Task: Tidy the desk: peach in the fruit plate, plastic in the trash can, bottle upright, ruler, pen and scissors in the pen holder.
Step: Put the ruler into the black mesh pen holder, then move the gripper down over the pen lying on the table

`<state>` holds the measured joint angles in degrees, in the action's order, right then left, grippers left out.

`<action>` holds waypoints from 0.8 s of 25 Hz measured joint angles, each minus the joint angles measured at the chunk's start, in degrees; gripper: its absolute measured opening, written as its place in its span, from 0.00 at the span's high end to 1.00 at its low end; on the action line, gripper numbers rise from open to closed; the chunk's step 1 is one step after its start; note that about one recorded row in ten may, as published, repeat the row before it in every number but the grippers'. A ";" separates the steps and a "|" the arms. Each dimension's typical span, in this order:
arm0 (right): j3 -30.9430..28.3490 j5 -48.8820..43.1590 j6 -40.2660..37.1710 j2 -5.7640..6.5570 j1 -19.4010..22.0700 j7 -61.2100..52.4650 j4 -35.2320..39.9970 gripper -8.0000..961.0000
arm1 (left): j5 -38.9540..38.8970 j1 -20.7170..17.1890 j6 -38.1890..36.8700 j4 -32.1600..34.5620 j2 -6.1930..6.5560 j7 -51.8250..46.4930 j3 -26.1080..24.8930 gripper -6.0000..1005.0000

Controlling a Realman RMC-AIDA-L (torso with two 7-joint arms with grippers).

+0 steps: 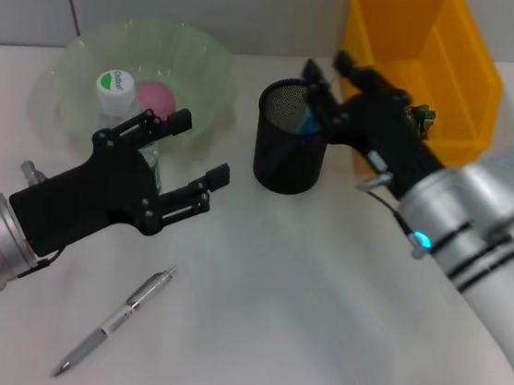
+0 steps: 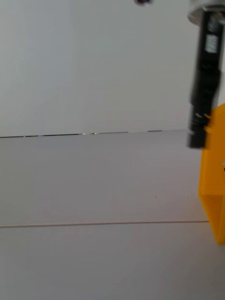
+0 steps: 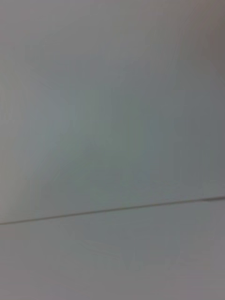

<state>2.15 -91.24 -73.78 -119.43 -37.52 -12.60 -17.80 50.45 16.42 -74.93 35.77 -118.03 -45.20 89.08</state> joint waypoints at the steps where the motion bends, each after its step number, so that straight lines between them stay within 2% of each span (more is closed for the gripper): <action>1: 0.00 0.00 -3.55 0.06 1.39 -0.24 0.07 0.62 | 0.47 -0.14 -0.22 0.19 0.06 0.00 -0.15 0.23; 2: -0.02 0.00 -10.03 0.13 4.01 -1.11 0.67 0.58 | 1.10 -0.27 -0.59 0.33 0.05 0.01 -0.26 0.23; 3: -0.02 0.00 -10.03 0.13 4.01 -1.11 0.67 0.53 | 1.10 -0.27 -0.59 0.33 0.05 0.01 -0.26 0.23; 4: 0.21 0.00 -15.99 0.20 6.27 -3.31 2.30 0.48 | 1.10 -0.27 -0.59 0.33 0.05 0.01 -0.26 0.23; 5: 0.21 0.00 -15.99 0.20 6.27 -3.31 2.30 0.43 | 2.46 -0.53 -2.11 0.55 0.19 -0.03 -0.64 0.23; 7: 0.77 -0.21 -22.76 0.25 9.33 -10.00 7.47 0.34 | 3.12 -0.81 -3.44 0.92 0.49 -0.87 -0.70 0.23; 8: 0.77 -0.21 -22.76 0.25 9.33 -10.00 7.47 0.32 | 3.12 -0.81 -3.44 0.92 0.49 -0.87 -0.70 0.23; 9: 0.87 -1.43 -25.32 0.25 10.85 -15.94 12.11 0.30 | 3.12 -0.81 -3.44 0.92 0.49 -0.87 -0.70 0.23; 11: 0.87 -2.38 -26.26 0.28 11.42 -19.28 14.71 0.27 | 3.12 -0.81 -3.44 0.92 0.49 -0.87 -0.70 0.23; 12: 1.12 -4.09 -26.91 0.31 12.45 -25.90 20.41 0.25 | 6.00 -1.51 -3.98 3.65 0.67 -6.45 -0.78 0.23; 13: 1.12 -4.09 -26.91 0.31 12.45 -25.90 20.41 0.23 | 9.55 -2.14 -3.26 7.53 0.66 -12.75 -0.81 0.23; 14: 1.95 -4.85 -26.98 0.33 13.27 -30.26 24.50 0.21 | 9.55 -2.14 -3.26 7.53 0.66 -12.75 -0.81 0.23; 15: 1.95 -4.85 -26.98 0.33 13.27 -30.26 24.50 0.21 | 13.17 -2.83 -1.75 11.17 0.48 -17.55 -0.82 0.23; 16: 2.67 -5.05 -26.95 0.33 13.66 -31.44 26.17 0.21 | 20.38 -4.42 2.87 18.22 -0.10 -25.61 -0.19 0.23; 17: 3.68 -5.15 -26.91 0.34 14.61 -31.82 28.40 0.21 | 23.27 -5.16 5.15 21.13 -0.28 -28.91 0.61 0.23; 18: 3.68 -5.15 -26.91 0.34 14.61 -31.82 28.40 0.21 | 23.27 -5.16 5.15 21.13 -0.28 -28.91 0.61 0.23; 19: 4.10 -5.17 -26.75 0.34 15.44 -31.83 29.75 0.21 | 27.60 -6.60 8.68 26.22 -0.44 -33.87 2.65 0.23; 20: 4.10 -5.17 -26.75 0.34 15.44 -31.83 29.75 0.21 | 27.60 -6.60 8.68 26.22 -0.44 -33.87 2.65 0.23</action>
<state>6.24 -96.41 -100.53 -119.10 -22.08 -44.43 11.95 78.06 9.82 -66.26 61.99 -118.47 -79.07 91.72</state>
